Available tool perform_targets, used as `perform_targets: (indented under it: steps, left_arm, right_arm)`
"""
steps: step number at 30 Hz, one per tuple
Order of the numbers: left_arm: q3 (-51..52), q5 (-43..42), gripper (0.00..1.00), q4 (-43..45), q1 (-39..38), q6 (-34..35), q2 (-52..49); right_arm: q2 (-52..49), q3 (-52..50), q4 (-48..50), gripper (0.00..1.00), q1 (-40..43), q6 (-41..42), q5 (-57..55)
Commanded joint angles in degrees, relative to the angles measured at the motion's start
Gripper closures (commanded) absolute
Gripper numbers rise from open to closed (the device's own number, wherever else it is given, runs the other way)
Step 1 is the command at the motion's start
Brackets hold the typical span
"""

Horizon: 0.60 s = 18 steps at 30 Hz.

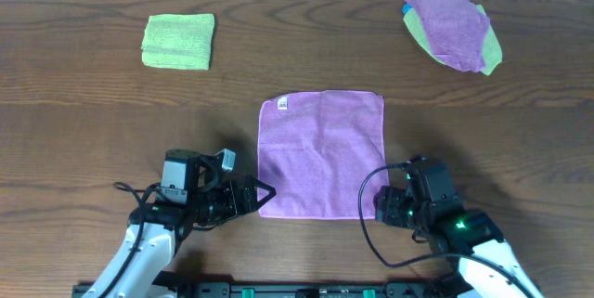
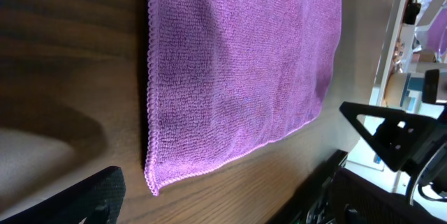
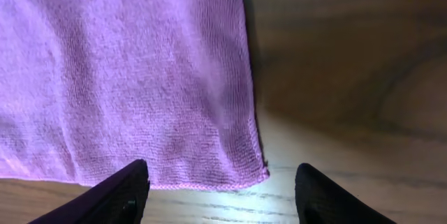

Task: Fold the cloth
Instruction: 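Grasp the near left and right corners of the pink cloth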

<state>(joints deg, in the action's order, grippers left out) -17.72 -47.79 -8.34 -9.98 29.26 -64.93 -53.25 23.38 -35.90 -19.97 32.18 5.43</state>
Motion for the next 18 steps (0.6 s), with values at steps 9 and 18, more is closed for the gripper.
perform_targets:
  steps: [9, 18]
  left_arm:
    - [-1.2, -2.0, 0.05, 7.4, -0.2, 1.1, -9.2]
    - [-1.2, -3.3, 0.05, 13.6, -0.2, 4.2, -14.3]
  right_arm:
    - [-0.1, -3.0, 1.6, 0.37, 4.5, 4.2, 3.9]
    - [-6.5, -3.3, 5.4, 0.38, 4.7, 6.4, 3.1]
